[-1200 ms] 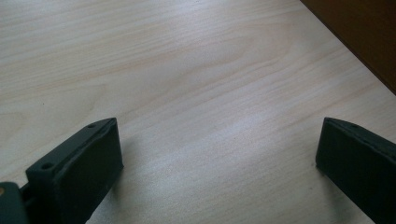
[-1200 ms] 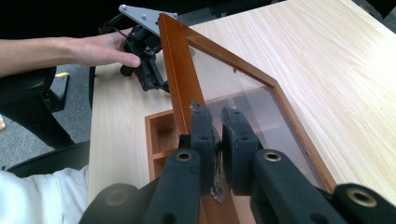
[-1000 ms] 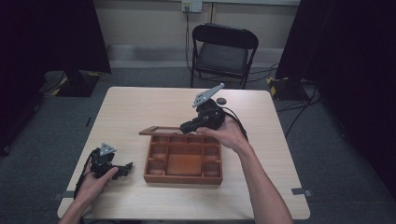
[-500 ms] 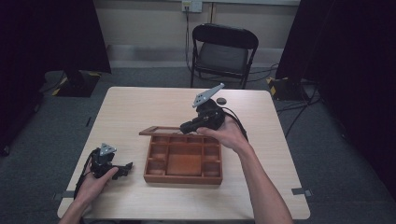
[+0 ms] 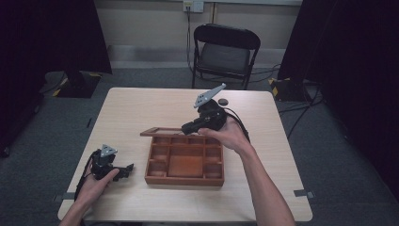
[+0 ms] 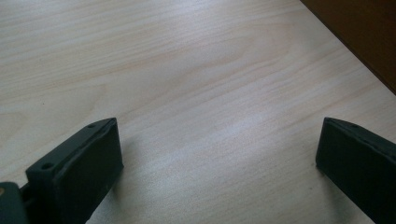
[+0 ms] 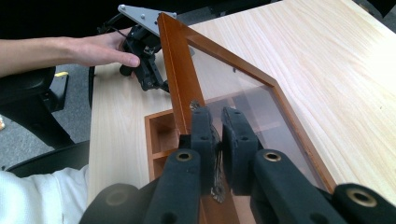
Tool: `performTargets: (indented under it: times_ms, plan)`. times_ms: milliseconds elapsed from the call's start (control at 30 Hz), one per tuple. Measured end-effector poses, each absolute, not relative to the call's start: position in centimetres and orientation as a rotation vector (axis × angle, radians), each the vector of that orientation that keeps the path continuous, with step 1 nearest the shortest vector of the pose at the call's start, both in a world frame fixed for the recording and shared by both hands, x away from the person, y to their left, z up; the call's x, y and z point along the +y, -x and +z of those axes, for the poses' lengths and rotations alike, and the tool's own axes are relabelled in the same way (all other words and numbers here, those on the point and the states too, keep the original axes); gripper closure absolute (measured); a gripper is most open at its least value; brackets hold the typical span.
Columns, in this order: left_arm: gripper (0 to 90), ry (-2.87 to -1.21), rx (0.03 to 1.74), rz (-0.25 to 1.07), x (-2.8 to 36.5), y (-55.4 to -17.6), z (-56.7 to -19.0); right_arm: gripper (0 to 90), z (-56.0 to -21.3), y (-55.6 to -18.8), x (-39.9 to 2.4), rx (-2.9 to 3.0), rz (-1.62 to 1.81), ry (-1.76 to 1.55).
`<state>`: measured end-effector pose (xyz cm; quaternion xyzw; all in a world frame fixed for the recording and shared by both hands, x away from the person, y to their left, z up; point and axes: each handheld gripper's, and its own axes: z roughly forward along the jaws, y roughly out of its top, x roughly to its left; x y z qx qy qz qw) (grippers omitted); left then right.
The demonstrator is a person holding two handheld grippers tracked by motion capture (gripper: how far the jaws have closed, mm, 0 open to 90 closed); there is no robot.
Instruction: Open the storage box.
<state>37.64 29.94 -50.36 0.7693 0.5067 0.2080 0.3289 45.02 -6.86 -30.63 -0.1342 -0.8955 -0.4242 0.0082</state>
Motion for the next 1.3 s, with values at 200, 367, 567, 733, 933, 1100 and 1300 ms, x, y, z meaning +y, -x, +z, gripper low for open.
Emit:
performTargets:
  times_ms: [200, 367, 567, 733, 933, 1100, 1300]
  plan:
    - [0.0, -2.013, 1.326, 0.545, 29.94, -37.64, -50.36, 84.1, -30.68, -44.98, -6.88, -2.794, -1.325, 0.423]
    - [0.0, -2.013, 1.326, 0.544, 29.94, -37.64, -50.36, 84.1, -30.68, -45.0, -6.87, -2.794, -1.325, 0.423]
    - [0.0, -2.013, 1.326, 0.545, 29.95, -37.65, -50.36, 84.0, -30.66, -45.03, -6.86, -2.793, -1.324, 0.422]
    - [0.0, -2.013, 1.326, 0.545, 29.95, -37.64, -50.36, 84.1, -30.67, -45.05, -6.86, -2.793, -1.322, 0.42]
    - [0.0, -2.013, 1.326, 0.545, 29.94, -37.64, -50.36, 84.1, -30.67, -45.03, -6.85, -2.793, -1.319, 0.419]
    - [0.0, -2.013, 1.326, 0.544, 29.94, -37.64, -50.36, 84.0, -30.64, -45.08, -6.87, -2.795, -1.322, 0.421]
    - [0.0, -2.013, 1.326, 0.544, 29.94, -37.65, -50.36, 84.0, -30.64, -45.06, -6.84, -2.793, -1.317, 0.425]
